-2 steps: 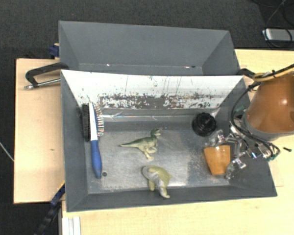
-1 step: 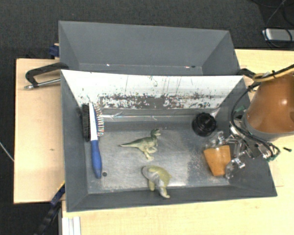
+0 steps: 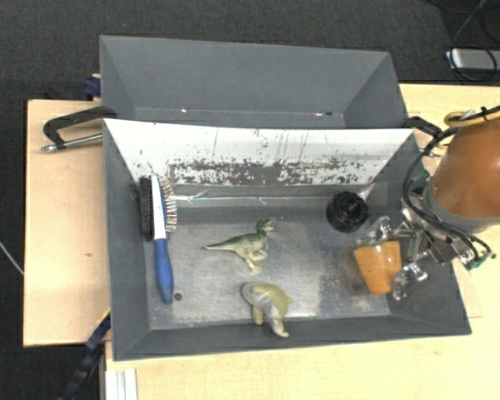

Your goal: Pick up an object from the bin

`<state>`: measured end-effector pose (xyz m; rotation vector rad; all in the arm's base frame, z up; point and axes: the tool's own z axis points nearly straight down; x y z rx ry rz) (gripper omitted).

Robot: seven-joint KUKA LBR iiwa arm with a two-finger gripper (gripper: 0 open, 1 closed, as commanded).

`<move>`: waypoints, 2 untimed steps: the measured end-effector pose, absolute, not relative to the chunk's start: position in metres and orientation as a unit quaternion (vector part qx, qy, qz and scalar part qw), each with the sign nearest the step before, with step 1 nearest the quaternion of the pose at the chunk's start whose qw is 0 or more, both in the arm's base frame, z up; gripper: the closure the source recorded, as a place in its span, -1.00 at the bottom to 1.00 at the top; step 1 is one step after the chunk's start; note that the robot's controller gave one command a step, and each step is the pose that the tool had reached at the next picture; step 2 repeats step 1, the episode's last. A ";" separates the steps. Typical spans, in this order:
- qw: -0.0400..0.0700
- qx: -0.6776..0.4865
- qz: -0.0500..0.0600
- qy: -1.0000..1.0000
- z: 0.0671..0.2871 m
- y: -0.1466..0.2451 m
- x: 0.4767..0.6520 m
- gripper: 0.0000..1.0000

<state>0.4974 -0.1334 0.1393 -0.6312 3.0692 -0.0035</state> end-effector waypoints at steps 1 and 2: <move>0.006 -0.334 -0.004 0.943 0.323 -0.143 0.496 1.00; 0.006 -0.334 -0.004 0.943 0.323 -0.143 0.496 1.00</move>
Offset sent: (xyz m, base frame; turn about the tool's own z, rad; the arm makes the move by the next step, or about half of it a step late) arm -0.0037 -0.0094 0.1786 -0.2777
